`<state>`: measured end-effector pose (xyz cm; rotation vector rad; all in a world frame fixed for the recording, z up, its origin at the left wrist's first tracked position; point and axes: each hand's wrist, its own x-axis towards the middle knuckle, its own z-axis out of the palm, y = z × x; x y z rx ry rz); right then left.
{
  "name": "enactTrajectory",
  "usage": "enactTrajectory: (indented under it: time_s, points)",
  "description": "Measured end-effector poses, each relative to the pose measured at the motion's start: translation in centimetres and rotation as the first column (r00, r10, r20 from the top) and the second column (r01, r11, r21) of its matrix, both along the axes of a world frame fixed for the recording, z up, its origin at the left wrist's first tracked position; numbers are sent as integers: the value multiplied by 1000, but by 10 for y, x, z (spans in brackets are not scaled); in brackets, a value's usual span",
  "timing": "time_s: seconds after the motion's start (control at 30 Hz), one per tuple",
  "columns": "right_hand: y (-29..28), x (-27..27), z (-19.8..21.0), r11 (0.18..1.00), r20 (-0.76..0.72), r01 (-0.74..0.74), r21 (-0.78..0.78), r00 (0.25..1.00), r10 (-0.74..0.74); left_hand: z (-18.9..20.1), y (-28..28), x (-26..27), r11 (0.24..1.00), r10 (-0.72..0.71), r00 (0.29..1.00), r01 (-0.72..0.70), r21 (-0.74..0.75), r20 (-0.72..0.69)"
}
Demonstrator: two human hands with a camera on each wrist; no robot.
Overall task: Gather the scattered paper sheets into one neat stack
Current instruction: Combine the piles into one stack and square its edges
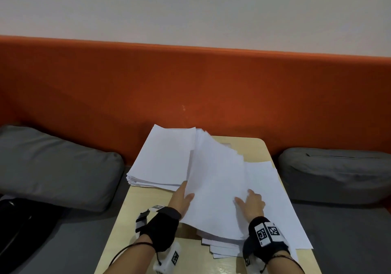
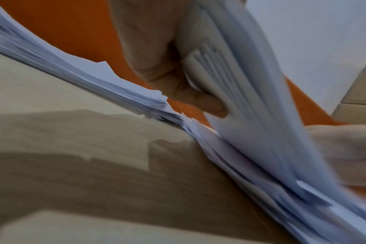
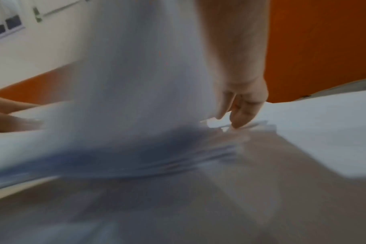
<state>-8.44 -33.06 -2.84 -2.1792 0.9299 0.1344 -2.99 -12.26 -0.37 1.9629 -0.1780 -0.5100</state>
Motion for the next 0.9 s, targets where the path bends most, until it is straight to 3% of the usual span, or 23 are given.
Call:
enactTrajectory:
  time_s: [0.03,0.1,0.17,0.2,0.3,0.43,0.63,0.9]
  points:
    - [-4,0,1,997,46,55,57,997,-57,4,1,0,1000,11,1000,-10,-29,26]
    - [-7,-3,10,908,170,184,377,950,-263,9,5,1,993,38,999,-34,-115,32]
    - [-8,-5,21,747,234,169,643,885,-402,12,6,0,978,54,998,-47,-204,32]
    - [-9,-6,27,727,276,113,677,877,-393,13,5,0,971,66,997,-56,-231,38]
    - [-9,-4,48,798,457,-24,603,830,-320,22,-2,3,955,110,991,-85,-286,75]
    - [-4,-2,76,852,600,-62,520,737,-312,38,-11,9,925,186,965,-110,-365,182]
    - [2,-5,89,847,696,-135,514,643,-320,62,-22,14,838,329,907,-153,-524,263]
    - [0,-5,113,889,762,-150,432,588,-271,97,-32,12,718,408,866,-109,-687,289]
